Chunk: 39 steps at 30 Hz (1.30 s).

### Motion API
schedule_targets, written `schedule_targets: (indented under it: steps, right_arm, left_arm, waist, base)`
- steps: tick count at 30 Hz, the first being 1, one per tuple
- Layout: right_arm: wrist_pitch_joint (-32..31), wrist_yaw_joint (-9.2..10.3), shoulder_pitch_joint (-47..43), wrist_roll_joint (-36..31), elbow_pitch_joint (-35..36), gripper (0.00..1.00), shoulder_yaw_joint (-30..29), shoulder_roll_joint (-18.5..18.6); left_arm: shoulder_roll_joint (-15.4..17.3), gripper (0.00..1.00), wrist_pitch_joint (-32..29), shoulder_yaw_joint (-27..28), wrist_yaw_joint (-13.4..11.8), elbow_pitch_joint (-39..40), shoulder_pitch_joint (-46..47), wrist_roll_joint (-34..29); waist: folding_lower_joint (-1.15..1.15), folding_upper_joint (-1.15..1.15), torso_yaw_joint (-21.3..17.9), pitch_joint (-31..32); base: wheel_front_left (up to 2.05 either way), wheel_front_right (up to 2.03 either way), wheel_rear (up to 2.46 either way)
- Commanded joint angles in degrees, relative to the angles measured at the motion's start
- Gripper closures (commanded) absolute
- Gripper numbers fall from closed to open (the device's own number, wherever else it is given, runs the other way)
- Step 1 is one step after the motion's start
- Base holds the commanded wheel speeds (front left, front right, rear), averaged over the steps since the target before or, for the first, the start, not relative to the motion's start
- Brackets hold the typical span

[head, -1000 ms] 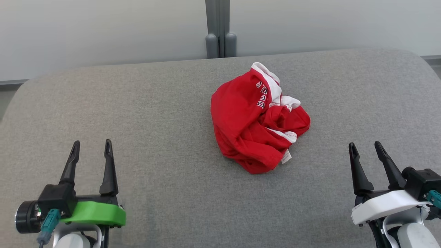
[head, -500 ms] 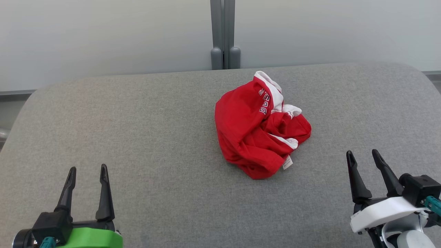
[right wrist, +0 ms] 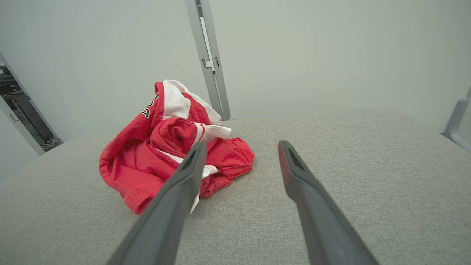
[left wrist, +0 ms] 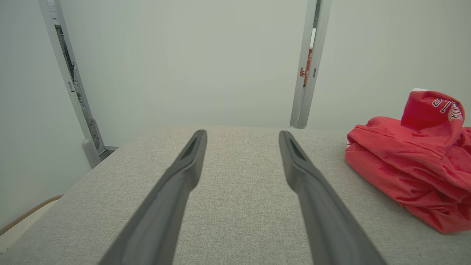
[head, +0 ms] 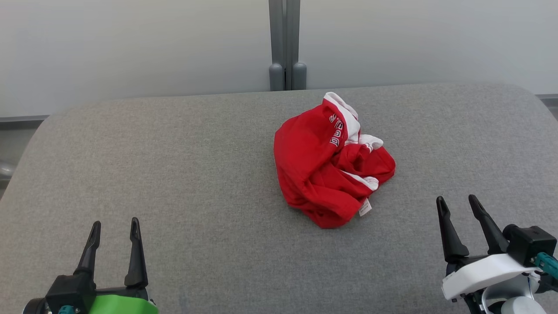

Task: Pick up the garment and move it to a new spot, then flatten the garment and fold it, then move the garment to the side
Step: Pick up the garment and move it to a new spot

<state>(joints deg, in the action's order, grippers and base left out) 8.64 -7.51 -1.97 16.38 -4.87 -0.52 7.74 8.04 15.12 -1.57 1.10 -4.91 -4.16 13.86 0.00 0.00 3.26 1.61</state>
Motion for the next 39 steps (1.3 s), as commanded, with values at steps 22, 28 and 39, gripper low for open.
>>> schedule_targets:
  steps: [22,28,39]
  right_arm:
    - [0.0,0.03,-0.1,-0.3,-0.3,0.00,0.0,0.0]
    - [0.1,0.03,0.1,-0.1,-0.4,0.00,0.2,0.1]
    - [0.2,0.03,1.1,0.2,0.0,0.00,0.6,0.3]
  left_arm:
    - [-2.4,0.00,0.0,3.0,2.7,-1.6,1.0,-3.0]
    - [-2.7,0.00,0.0,3.6,3.2,-1.7,1.4,-3.6]
    - [-3.3,0.00,0.0,-0.2,4.8,-3.8,10.1,-5.2]
  waist:
    - [0.00,0.00,-0.3,-0.2]
    - [0.00,0.00,-0.5,-0.4]
    - [0.00,0.00,-2.5,-2.8]
  base:
    - [0.00,0.00,0.00]
    - [0.00,0.00,0.00]
    - [0.00,0.00,0.00]
